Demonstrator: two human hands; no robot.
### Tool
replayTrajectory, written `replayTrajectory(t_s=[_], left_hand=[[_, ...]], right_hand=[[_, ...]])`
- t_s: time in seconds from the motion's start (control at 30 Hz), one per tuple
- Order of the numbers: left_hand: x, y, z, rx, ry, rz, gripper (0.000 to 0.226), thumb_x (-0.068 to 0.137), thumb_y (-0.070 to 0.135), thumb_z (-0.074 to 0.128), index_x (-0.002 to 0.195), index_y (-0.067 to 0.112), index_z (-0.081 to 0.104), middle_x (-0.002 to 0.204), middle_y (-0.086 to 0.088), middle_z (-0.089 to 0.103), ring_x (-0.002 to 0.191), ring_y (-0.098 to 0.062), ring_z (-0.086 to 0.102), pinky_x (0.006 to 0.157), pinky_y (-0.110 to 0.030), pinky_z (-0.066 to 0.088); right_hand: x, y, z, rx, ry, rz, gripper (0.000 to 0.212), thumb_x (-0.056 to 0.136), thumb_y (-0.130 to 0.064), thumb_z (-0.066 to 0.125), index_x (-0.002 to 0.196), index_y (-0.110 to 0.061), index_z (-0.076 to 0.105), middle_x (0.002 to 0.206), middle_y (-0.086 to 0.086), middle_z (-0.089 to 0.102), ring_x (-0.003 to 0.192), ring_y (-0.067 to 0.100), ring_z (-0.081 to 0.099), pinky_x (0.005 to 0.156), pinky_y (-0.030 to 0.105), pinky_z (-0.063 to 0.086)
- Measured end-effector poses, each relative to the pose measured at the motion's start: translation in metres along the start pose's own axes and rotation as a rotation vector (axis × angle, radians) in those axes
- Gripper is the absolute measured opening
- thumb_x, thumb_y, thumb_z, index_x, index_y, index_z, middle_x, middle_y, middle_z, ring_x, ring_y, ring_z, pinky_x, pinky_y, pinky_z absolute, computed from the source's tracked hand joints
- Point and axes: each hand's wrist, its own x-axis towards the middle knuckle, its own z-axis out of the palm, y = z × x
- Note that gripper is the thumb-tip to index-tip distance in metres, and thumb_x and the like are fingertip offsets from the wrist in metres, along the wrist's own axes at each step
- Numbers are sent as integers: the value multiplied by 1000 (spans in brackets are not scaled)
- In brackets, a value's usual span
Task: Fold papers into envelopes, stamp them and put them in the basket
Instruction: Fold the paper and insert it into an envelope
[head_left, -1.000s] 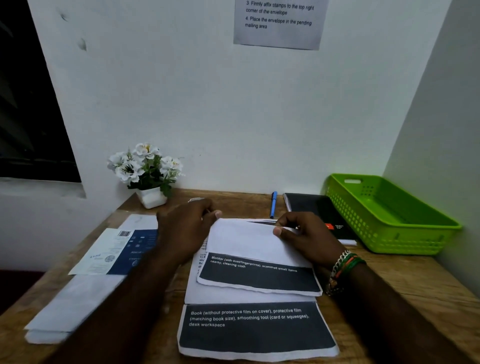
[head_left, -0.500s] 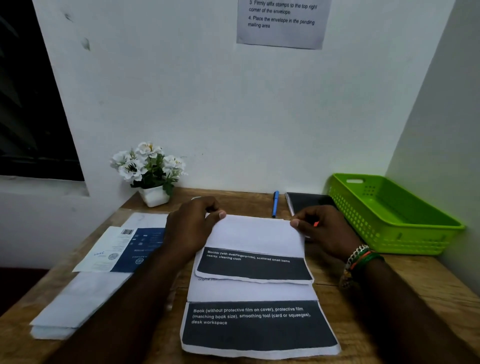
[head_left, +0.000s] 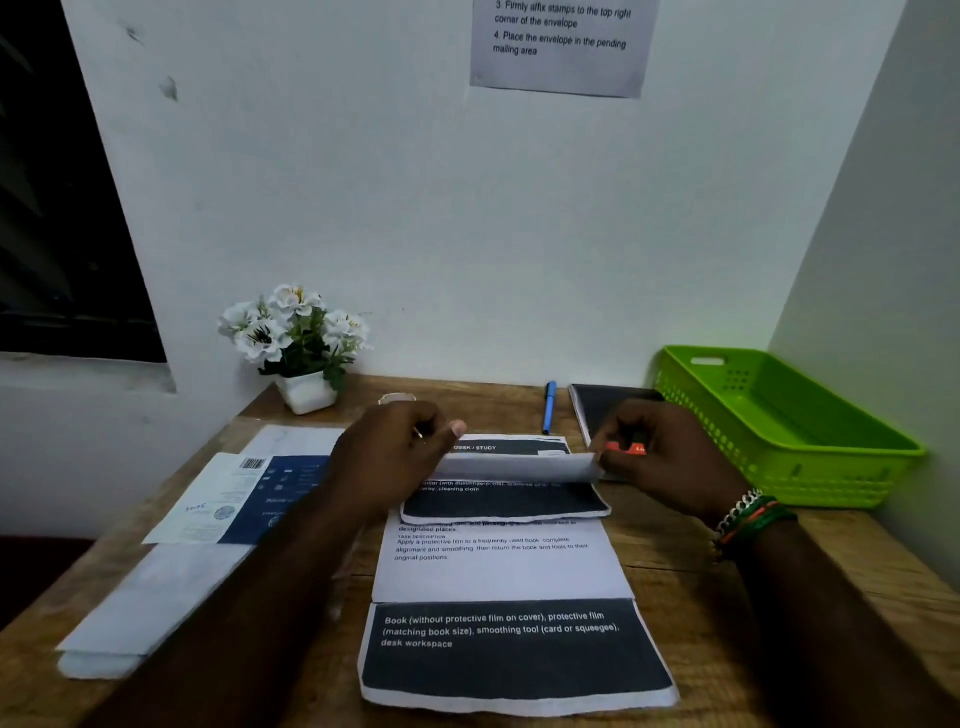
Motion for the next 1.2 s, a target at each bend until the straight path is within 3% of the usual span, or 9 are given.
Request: replayTrajectory(t_s=[0.1,0.17,0.27,0.37,0.53,0.63,0.83,1.0,1.2], left_hand=[[-4,3,3,89,-152,8,21,90,55,68,84,35,70,80,19,70,81,1,64,73,-30,54],[-6,3,6,135,-207,22,14,90,51,71,89,37,71,86,21,69,85,2,62,72,-28,51],[-8,-1,11,148,-197,71,12,88,48,73,94,39,71,95,22,65,92,2,58,83,-32,54],[-9,0,18,134,-170,139,22,89,49,72,108,39,69,107,22,59,101,3,54,91,-32,50],[-6,10,33,228,-216,216,45,91,58,64,130,35,63,126,13,53,119,-11,50,100,-38,47],[-6,10,36,254,-267,207,50,93,59,62,136,33,63,128,11,53,122,-12,50,102,-36,44],[-4,10,34,217,-267,104,51,87,63,67,129,35,66,122,13,53,117,-10,53,100,-35,47],[-3,7,25,219,-267,38,46,86,62,70,123,34,71,118,12,55,113,-9,55,99,-37,49],[-7,28,28,434,-138,46,38,93,54,65,115,24,71,121,1,60,113,-20,59,95,-38,52]], right_hand=[[-2,-3,3,-51,-112,-11,7,68,-16,75,68,-22,73,70,-5,71,66,11,66,63,27,53],[-2,-5,5,-91,-201,12,11,67,-27,66,68,-19,74,69,-3,72,65,11,66,64,30,55],[-3,-6,10,-181,-342,28,2,70,-23,74,70,-25,74,67,-11,70,63,2,63,62,17,47],[-3,-9,17,-181,-250,56,12,73,-28,83,83,-28,76,69,-14,64,66,3,60,64,20,47],[-5,-21,50,-154,-319,-60,39,89,-48,70,125,-32,69,135,-14,64,122,4,58,106,27,45],[-3,-27,63,-231,-407,-72,47,98,-46,57,142,-28,57,150,-10,54,136,8,50,116,29,38],[-1,-24,50,-215,-336,78,30,99,-39,60,122,-23,72,126,-7,72,117,11,65,103,30,49],[-3,-14,32,-242,-288,146,23,94,-32,69,114,-22,76,109,-6,76,90,2,64,70,3,39],[1,-15,37,-305,-283,163,28,86,-33,73,113,-26,76,112,-8,76,108,11,68,92,22,49]])
